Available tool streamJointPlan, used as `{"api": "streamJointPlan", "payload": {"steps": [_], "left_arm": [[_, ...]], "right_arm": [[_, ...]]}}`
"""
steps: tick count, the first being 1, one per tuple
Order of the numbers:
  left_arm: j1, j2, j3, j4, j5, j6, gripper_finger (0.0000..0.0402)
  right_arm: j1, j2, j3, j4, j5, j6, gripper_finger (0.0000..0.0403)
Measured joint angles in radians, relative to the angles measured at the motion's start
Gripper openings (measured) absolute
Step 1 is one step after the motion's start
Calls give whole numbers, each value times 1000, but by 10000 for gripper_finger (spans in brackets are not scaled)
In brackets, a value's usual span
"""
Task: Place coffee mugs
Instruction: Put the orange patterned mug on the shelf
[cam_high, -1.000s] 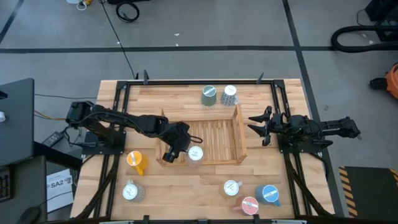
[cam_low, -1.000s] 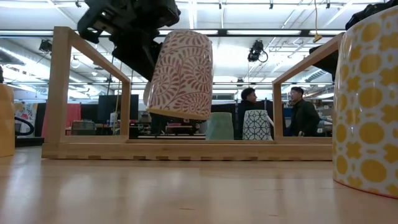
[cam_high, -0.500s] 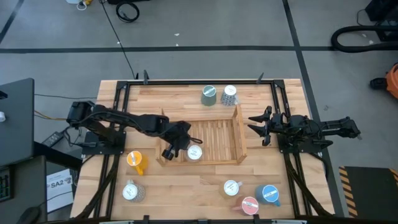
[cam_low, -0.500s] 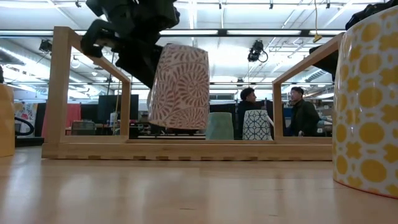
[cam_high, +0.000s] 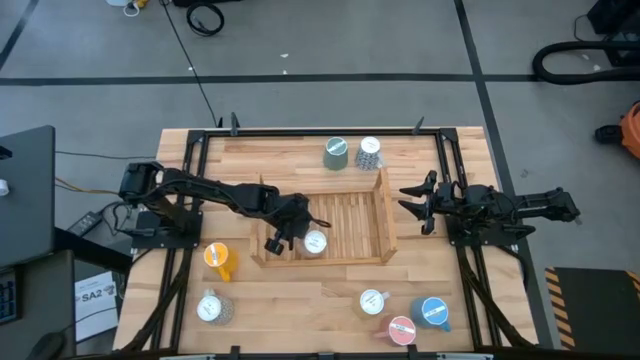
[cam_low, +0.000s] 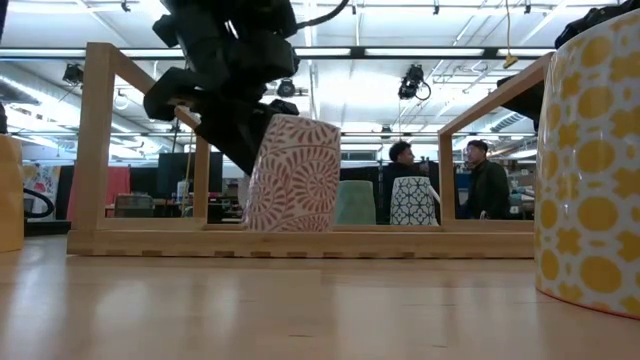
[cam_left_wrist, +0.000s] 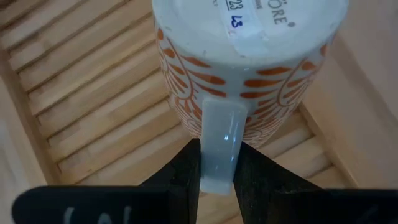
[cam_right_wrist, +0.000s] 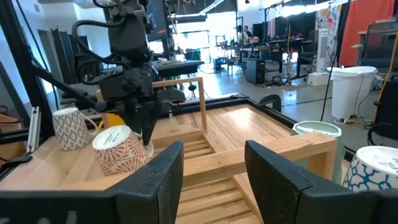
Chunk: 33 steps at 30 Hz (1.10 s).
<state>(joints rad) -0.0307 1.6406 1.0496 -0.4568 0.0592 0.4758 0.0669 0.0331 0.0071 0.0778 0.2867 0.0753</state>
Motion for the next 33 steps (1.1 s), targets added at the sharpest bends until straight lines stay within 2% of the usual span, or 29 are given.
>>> {"api": "streamJointPlan", "payload": {"steps": [33], "left_arm": [[-2, 16, 0, -34, -21, 6, 109]], "right_arm": [[0, 3, 0, 3, 0, 0, 177]]}}
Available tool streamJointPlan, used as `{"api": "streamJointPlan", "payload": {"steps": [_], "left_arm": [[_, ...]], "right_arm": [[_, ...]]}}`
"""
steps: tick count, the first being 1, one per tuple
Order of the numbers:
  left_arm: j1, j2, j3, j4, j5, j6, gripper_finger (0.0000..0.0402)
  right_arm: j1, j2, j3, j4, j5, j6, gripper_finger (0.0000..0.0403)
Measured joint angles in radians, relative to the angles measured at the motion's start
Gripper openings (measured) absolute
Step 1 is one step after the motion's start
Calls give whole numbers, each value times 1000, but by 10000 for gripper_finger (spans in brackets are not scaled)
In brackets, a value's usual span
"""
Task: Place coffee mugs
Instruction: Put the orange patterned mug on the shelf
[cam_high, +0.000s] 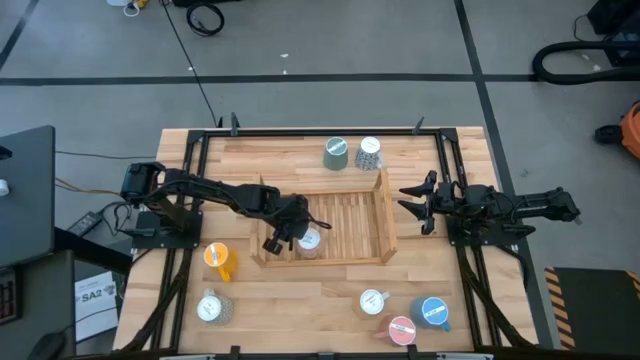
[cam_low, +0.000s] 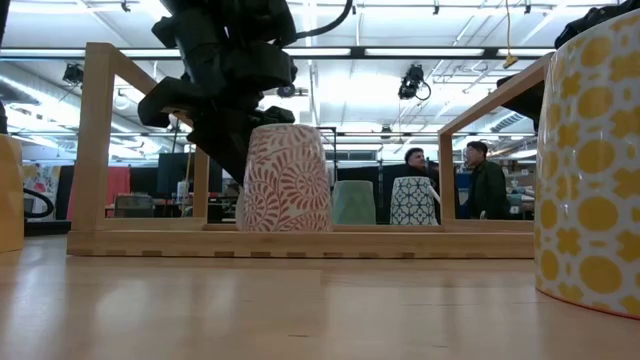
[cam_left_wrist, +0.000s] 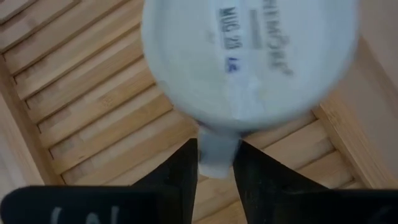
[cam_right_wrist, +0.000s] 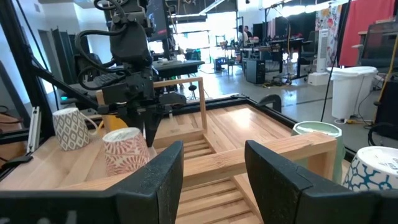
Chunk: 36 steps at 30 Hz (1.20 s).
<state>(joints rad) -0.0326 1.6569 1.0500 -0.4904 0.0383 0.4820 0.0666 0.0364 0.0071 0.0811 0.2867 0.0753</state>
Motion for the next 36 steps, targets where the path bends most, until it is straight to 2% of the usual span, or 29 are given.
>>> {"api": "streamJointPlan", "payload": {"steps": [7, 18, 36], "left_arm": [[0, 0, 0, 1, -2, 0, 155], [0, 0, 0, 9, -62, -7, 217], [0, -3, 0, 7, -67, -30, 222]], "right_arm": [[0, 0, 0, 0, 0, 0, 177], [0, 0, 0, 0, 0, 0, 177], [0, 0, 0, 0, 0, 10, 177]]}}
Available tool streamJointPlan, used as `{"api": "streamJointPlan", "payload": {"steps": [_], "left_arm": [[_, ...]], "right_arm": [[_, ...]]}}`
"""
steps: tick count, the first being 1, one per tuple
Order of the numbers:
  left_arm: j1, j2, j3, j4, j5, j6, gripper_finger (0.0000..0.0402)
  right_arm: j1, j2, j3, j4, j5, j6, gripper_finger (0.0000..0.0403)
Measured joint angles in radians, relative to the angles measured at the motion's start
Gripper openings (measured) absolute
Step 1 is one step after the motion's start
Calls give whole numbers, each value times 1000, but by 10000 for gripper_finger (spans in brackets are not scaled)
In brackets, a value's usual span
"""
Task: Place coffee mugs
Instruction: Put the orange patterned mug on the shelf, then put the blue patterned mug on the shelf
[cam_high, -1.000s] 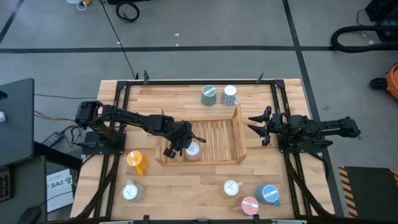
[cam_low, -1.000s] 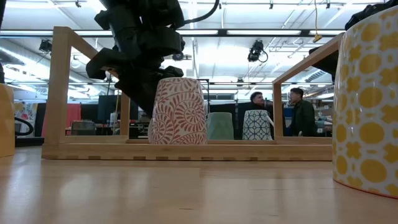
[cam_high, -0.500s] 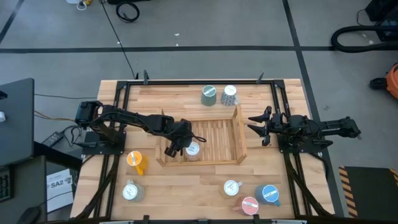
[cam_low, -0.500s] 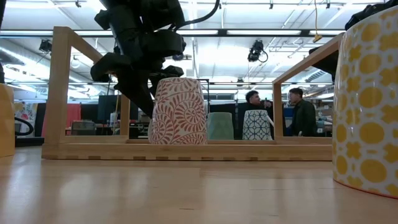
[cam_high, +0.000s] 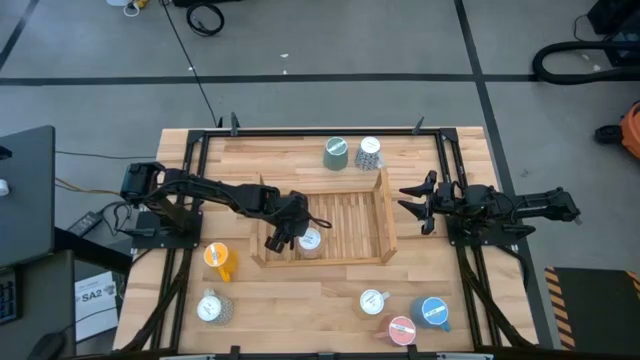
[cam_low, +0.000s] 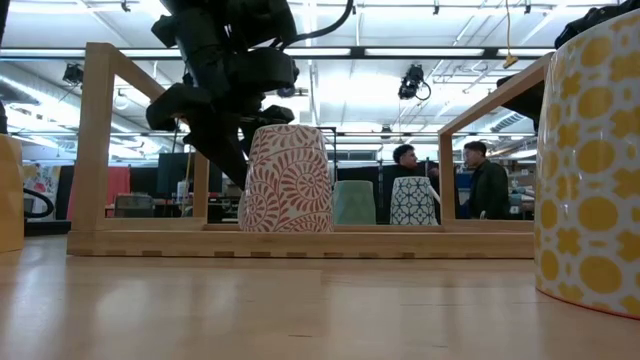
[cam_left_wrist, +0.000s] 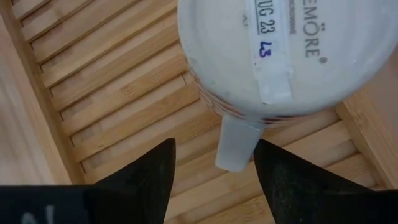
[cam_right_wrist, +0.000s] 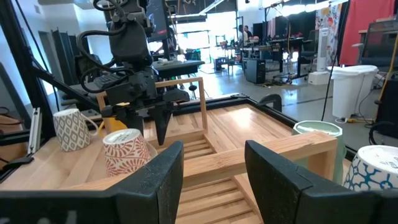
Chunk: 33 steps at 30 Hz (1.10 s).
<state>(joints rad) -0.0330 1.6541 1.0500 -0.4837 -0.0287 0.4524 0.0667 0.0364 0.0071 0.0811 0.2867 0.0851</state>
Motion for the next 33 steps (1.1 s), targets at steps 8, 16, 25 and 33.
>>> {"api": "streamJointPlan", "payload": {"steps": [8, 16, 25, 33], "left_arm": [[0, -24, 0, -15, -4, -4, 222], [0, -127, 0, -21, -5, -4, 222], [0, -232, 0, -18, -94, -4, 222], [3, -265, 0, -8, -159, -4, 222]], "right_arm": [[0, 0, 0, 51, 0, 2, 177], [0, 0, 0, 193, 14, 1, 177], [0, 0, 2, 299, 131, 2, 177], [0, 57, 75, 279, 323, -11, 177]]}}
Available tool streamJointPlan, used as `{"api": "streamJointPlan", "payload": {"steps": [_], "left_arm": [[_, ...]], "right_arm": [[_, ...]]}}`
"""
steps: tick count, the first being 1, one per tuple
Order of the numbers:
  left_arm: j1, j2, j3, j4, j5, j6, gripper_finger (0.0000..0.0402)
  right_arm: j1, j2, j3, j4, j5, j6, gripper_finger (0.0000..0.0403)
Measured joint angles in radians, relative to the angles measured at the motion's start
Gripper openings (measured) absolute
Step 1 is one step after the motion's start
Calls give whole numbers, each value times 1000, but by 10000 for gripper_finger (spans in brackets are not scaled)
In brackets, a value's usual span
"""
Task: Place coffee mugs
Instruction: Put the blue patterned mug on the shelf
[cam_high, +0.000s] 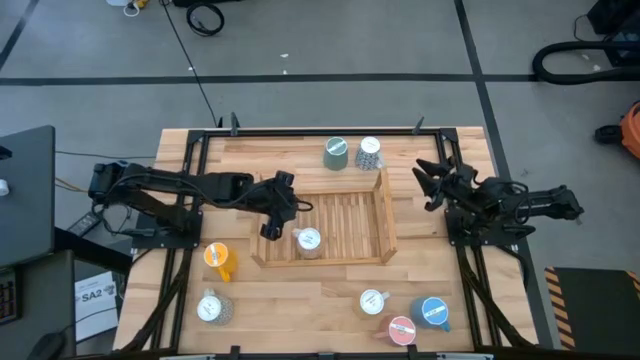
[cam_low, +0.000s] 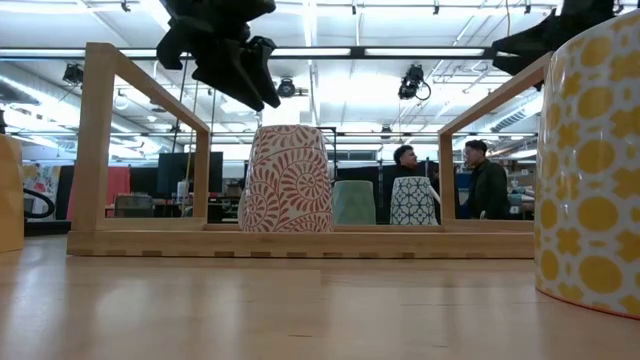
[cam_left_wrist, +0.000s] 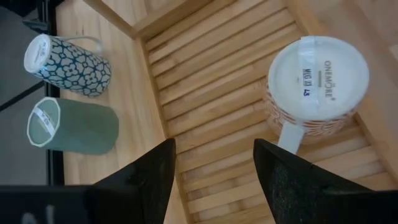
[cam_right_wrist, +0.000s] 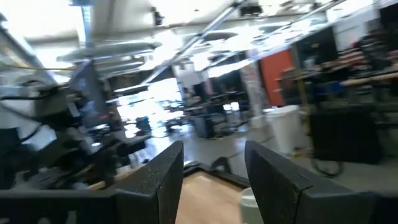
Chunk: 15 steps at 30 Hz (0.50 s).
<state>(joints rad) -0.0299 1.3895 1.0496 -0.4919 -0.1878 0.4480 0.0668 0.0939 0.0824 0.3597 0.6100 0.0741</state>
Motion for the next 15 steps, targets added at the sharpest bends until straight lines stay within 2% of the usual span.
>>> {"api": "streamJointPlan", "payload": {"steps": [10, 15], "left_arm": [[0, 0, 0, 5, -2, 0, 222], [0, 0, 0, 5, -3, 0, 222]], "right_arm": [[-50, 188, 103, -57, 228, -32, 175], [-127, 278, 129, -70, 257, -22, 175]]}}
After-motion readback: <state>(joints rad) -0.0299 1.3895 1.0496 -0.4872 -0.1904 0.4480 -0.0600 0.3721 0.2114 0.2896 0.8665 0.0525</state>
